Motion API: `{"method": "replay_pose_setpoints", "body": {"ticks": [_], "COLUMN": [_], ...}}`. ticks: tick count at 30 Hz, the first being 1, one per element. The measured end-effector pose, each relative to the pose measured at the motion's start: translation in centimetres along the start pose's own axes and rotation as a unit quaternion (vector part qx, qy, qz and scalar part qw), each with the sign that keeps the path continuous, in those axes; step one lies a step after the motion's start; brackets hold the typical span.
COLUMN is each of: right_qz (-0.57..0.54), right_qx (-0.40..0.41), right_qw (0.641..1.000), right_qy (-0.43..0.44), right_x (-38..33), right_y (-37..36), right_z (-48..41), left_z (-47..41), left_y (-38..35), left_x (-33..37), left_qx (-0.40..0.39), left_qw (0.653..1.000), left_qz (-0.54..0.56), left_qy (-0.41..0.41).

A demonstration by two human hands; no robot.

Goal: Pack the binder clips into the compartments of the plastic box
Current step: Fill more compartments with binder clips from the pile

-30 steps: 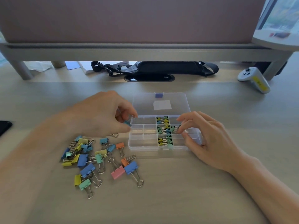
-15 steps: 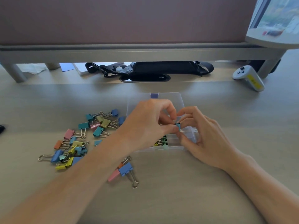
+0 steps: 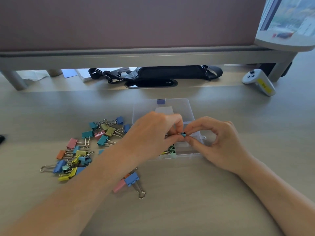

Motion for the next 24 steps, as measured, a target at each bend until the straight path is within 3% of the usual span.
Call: {"method": "replay_pose_setpoints", "body": {"ticks": [4,15,24], "right_qz": [-0.024,0.072,0.09], "right_qx": [0.005,0.0,-0.029], "right_qw": [1.0,0.997,0.994], "right_qy": [-0.017,0.031,0.056], "right_x": [-0.01,-0.29,-0.43], "right_y": [0.18,-0.01,-0.34], "right_z": [-0.17,-0.06,0.0], "left_z": [-0.03,0.48,0.57], "left_y": [-0.07,0.13,-0.33], "left_x": [0.18,-0.53,0.35], "left_qx": [0.015,0.039,0.007], "left_qw": [1.0,0.998,0.999], "left_qz": [0.001,0.053,-0.017], "left_qy": [-0.014,-0.002,-0.045]}}
Point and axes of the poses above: each hand's wrist, its own z-axis away from the middle knuckle, its own y-axis out of the back of the hand, x = y × z, the point moved 3 cm from there along -z, towards the middle knuckle, and after that the axes turned 14 degrees about -z, right-handed, at the moved point
